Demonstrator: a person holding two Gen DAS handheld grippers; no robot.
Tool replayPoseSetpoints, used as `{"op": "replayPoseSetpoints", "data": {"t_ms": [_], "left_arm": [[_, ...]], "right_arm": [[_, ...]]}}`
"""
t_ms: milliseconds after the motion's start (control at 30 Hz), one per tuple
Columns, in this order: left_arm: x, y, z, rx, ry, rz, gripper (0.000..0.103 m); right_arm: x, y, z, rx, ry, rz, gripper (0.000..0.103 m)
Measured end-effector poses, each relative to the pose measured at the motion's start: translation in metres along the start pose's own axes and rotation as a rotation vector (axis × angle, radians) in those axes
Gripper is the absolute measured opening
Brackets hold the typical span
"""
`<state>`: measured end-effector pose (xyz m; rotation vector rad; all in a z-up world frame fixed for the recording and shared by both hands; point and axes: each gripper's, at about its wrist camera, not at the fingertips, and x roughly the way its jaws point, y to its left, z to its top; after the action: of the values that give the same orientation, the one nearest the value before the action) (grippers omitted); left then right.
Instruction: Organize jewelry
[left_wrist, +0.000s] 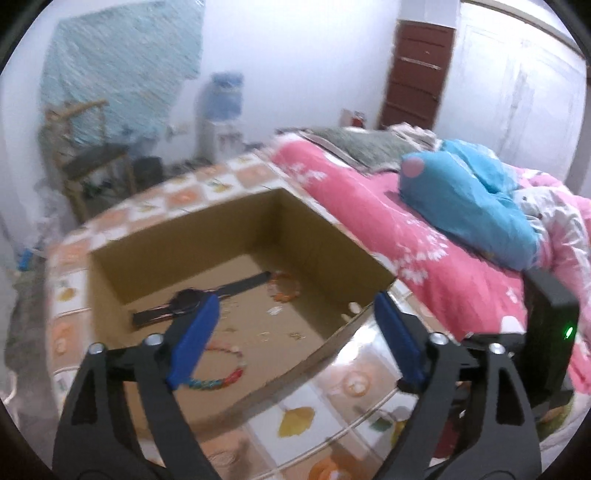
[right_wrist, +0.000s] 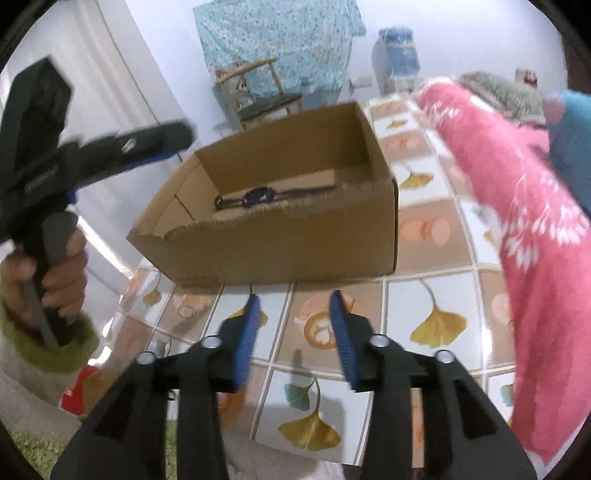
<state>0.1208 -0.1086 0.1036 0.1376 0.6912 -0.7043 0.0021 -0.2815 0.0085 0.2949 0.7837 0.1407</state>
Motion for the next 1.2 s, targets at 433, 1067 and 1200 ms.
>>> {"op": "replayPoseSetpoints", "data": {"t_ms": [433,1067,1200], "left_arm": [[-0.046,0.035,-0.031,-0.192,-0.045,0.526,0.095],[-0.024,0.043,-0.06,-0.318,0.121,0.578,0.095],[-0.018,0.044,-0.062,-0.336,0.141,0.575,0.095]], "right_arm": [[-0.003,0.054,0.044,-0.153,-0.064,-0.19,0.091],[0.024,0.065,0.065,-0.092,0.022,-0.342,0.095],[0.026,0.062,0.063,-0.081,0.039,-0.347,0.095]]}}
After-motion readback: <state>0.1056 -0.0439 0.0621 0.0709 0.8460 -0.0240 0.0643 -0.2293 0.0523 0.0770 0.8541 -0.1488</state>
